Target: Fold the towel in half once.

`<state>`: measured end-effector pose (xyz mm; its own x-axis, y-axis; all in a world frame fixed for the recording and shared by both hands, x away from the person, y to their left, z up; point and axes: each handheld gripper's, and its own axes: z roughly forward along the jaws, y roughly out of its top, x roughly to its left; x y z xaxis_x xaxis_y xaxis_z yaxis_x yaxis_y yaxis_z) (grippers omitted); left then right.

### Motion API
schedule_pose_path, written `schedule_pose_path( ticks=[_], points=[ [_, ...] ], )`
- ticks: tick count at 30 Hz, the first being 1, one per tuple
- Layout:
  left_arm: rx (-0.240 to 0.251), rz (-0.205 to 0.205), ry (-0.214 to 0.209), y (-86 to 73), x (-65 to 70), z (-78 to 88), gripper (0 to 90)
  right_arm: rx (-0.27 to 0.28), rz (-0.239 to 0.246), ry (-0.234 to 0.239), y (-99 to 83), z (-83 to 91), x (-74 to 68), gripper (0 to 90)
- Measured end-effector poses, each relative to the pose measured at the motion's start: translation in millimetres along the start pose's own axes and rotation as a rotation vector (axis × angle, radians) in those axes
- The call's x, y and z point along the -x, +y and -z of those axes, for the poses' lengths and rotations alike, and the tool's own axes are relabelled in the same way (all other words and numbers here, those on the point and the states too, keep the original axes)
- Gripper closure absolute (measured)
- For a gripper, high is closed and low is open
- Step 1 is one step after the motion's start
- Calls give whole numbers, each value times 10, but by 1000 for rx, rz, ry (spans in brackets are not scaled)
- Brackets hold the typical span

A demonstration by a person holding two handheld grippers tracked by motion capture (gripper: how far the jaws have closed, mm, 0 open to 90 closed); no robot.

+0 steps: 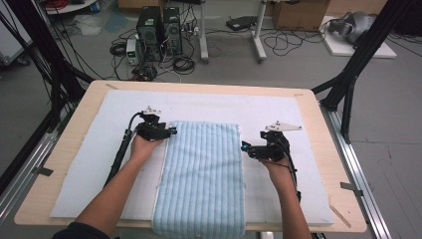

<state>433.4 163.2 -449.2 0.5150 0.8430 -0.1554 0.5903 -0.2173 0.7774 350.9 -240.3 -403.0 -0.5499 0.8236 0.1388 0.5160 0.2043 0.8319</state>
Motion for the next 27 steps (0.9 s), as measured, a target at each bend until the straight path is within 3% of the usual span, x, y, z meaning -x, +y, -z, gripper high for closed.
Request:
schedule_pose_path(
  ticks=[4,6,10,11,14,16,20,24,27],
  points=[
    [-11,-88,69,-9,53,-1,591,-15,6,-14,0,-52,3,114],
    [-7,-86,64,-9,52,2,650,-25,-6,-37,12,-94,12,114],
    [-2,-104,40,-16,101,-14,864,-47,-9,-53,72,-202,14,121],
    [-2,-98,38,-15,98,-16,874,-58,-1,-56,97,-240,15,156],
    [6,-26,11,-15,52,-16,881,-92,0,-67,165,-356,21,333],
    [2,-15,0,-12,33,-13,882,-112,0,-88,206,-454,39,409],
    [3,8,-15,-10,9,-13,882,-165,-7,-122,263,-668,71,484],
    [6,28,-27,-8,-17,-12,883,-227,-27,-141,271,-859,107,505],
    [8,46,-41,-9,-41,-14,883,-265,-7,-136,262,-988,72,566]
  ],
)
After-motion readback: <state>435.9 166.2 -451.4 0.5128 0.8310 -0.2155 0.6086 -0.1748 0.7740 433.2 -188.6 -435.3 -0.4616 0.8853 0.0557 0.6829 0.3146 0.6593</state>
